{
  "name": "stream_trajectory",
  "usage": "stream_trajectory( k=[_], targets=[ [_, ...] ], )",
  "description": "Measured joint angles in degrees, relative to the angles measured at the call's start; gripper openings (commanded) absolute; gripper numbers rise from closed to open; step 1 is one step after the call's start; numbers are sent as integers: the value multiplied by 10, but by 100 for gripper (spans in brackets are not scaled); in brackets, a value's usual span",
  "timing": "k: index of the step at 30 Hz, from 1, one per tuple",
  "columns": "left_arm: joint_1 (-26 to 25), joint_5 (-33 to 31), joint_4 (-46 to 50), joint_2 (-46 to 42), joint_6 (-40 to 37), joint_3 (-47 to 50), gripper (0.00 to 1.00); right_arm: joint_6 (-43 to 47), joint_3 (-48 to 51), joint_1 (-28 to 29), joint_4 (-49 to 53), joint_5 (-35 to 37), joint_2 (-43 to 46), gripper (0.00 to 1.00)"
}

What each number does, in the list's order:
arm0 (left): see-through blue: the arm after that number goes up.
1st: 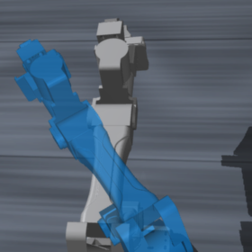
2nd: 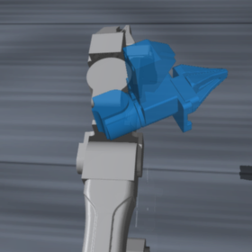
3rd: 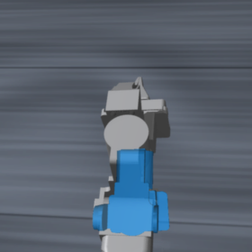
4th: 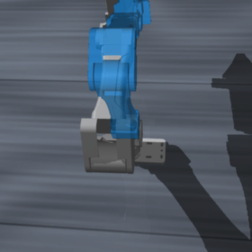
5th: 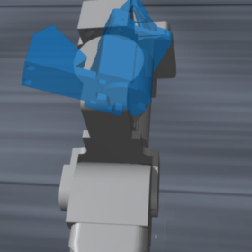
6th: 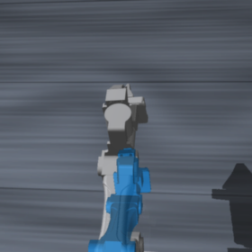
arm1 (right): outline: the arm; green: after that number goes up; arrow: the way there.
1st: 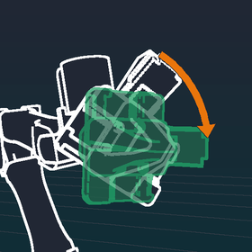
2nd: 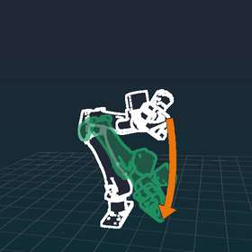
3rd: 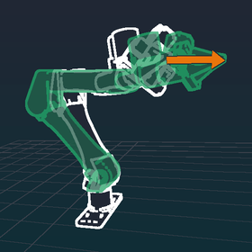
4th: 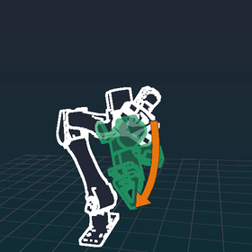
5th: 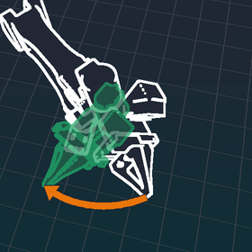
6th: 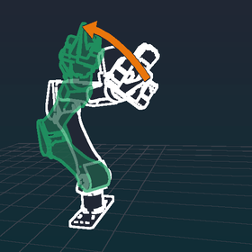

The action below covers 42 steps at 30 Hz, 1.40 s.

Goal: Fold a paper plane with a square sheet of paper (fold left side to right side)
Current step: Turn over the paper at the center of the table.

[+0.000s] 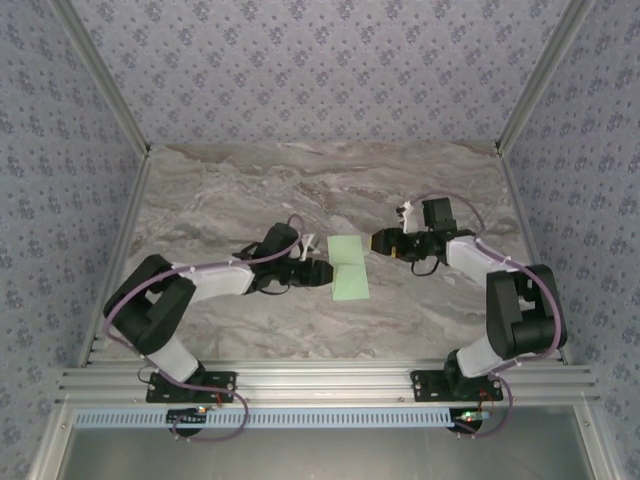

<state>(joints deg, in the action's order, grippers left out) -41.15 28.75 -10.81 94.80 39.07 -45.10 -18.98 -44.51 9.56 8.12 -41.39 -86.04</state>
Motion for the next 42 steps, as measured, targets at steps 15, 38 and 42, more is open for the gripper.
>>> stream_trajectory(
  k=[15,38,42],
  targets=[
    [0,-15,-10,121,-15,-86,13,-15,92,7,-11,-13,42,62],
    [0,-74,-7,61,-22,-43,19,-115,9,116,-118,-30,-119,17],
    [11,-80,-1,19,-20,-20,47,-118,2,119,-128,-35,-125,0]
  ],
)
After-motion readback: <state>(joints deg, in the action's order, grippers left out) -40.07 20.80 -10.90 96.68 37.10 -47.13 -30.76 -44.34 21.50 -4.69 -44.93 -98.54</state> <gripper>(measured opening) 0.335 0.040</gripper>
